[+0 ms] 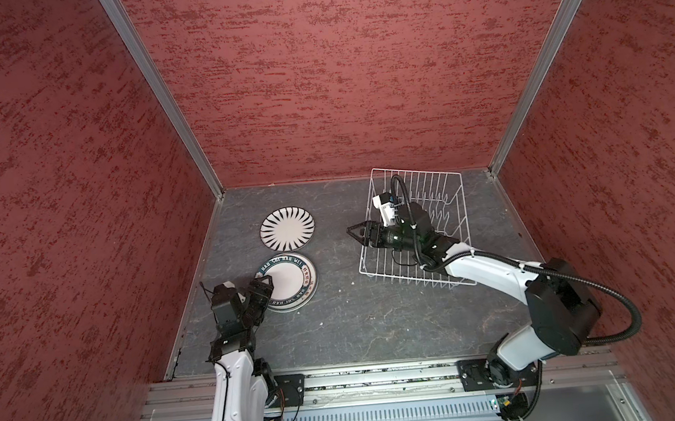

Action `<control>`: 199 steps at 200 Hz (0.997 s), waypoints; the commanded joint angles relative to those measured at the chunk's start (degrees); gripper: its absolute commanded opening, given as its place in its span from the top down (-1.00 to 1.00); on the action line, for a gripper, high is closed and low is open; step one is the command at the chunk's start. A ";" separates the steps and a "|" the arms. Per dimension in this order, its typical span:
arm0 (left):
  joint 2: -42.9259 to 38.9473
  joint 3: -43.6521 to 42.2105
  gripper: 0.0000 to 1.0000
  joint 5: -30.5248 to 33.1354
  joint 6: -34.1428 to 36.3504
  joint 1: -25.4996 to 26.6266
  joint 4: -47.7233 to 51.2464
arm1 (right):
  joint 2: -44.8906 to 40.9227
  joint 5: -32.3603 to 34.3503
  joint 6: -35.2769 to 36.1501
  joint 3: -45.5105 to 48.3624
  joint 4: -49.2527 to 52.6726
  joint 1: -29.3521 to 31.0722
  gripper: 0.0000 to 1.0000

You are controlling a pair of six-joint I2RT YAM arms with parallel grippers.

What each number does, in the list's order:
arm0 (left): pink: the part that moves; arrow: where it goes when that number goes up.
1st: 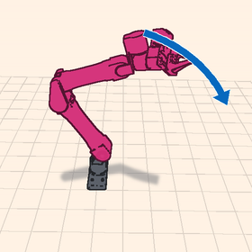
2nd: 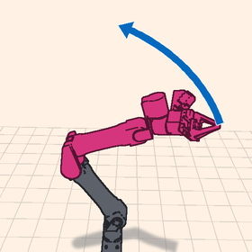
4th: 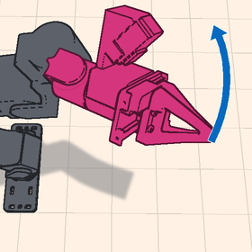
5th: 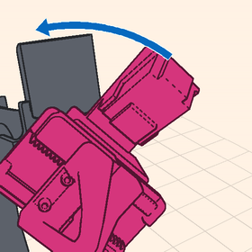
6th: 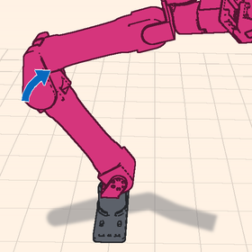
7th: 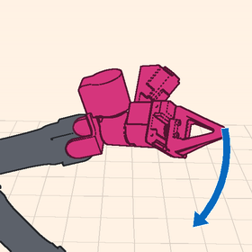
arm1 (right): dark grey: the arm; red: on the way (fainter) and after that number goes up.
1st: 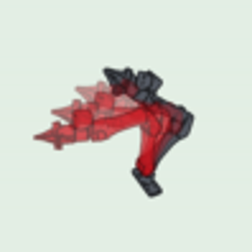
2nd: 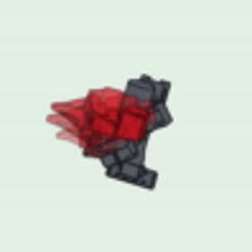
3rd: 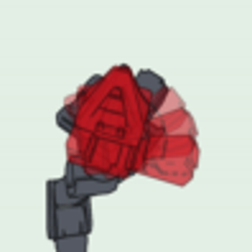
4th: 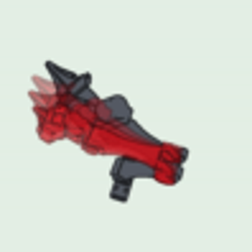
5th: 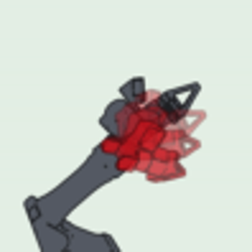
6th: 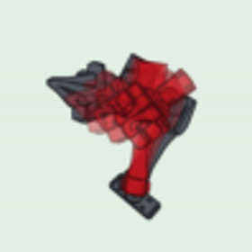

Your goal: Unload the plates from the dish rack

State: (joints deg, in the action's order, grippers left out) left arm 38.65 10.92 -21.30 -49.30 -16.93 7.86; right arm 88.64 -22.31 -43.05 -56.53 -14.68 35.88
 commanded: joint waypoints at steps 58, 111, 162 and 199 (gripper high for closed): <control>-2.53 3.56 -0.84 6.16 4.74 2.91 7.73 | -1.51 2.09 0.42 0.52 -0.56 -0.35 -0.51; -5.90 3.86 -0.87 9.43 4.63 6.77 12.60 | -1.88 1.53 1.96 0.61 -1.52 -0.59 -0.51; -5.18 7.97 -0.88 16.76 6.79 14.03 17.75 | -3.86 1.48 3.10 2.50 -0.78 -1.67 -0.51; -8.40 9.49 -0.89 18.84 9.16 14.56 20.10 | -4.83 0.91 3.14 3.56 -0.38 -2.77 -0.51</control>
State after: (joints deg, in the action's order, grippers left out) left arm 32.14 18.79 -5.50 -43.16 -2.81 25.30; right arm 85.47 -21.56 -40.84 -53.39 -14.66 34.20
